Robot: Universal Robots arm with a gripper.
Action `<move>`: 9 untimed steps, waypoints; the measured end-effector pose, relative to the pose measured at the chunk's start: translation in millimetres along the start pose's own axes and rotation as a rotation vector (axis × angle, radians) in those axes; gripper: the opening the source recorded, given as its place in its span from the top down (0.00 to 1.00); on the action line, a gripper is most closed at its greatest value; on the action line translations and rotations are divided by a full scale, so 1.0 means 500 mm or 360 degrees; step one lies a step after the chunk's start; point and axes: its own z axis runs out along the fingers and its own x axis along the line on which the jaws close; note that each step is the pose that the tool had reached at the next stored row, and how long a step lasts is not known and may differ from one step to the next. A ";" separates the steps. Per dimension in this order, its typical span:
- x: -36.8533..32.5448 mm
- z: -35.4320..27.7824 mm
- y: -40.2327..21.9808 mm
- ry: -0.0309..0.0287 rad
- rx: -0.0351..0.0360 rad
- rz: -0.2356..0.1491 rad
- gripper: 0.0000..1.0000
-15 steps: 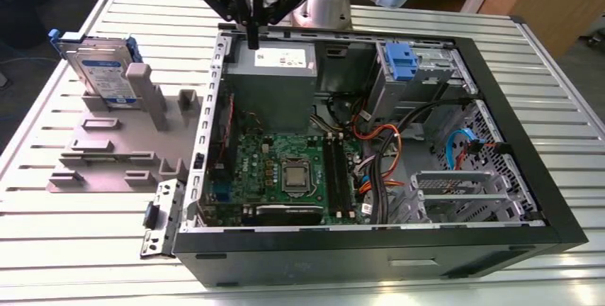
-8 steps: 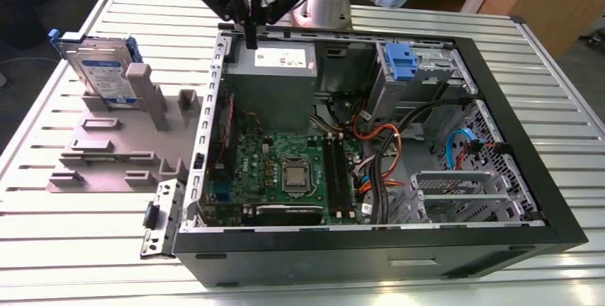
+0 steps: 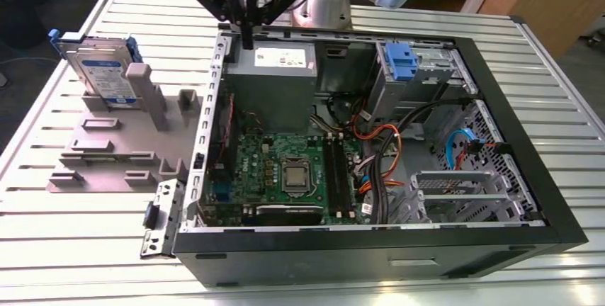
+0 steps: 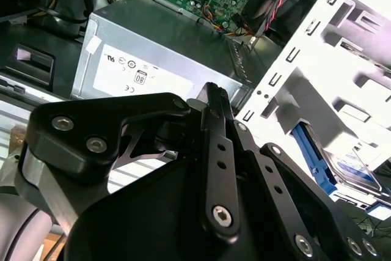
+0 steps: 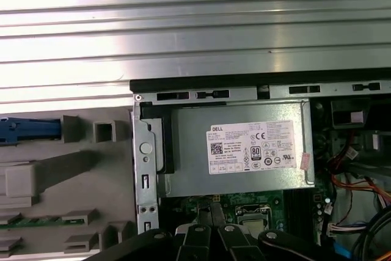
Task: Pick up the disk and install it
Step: 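Reach for the disk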
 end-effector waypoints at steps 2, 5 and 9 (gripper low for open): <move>0.001 0.001 0.000 -0.00001 0.0000 0.0000 0.89; 0.003 0.001 0.000 0.00001 0.0000 0.0000 0.89; 0.004 0.002 0.000 0.00005 0.0000 0.0000 0.89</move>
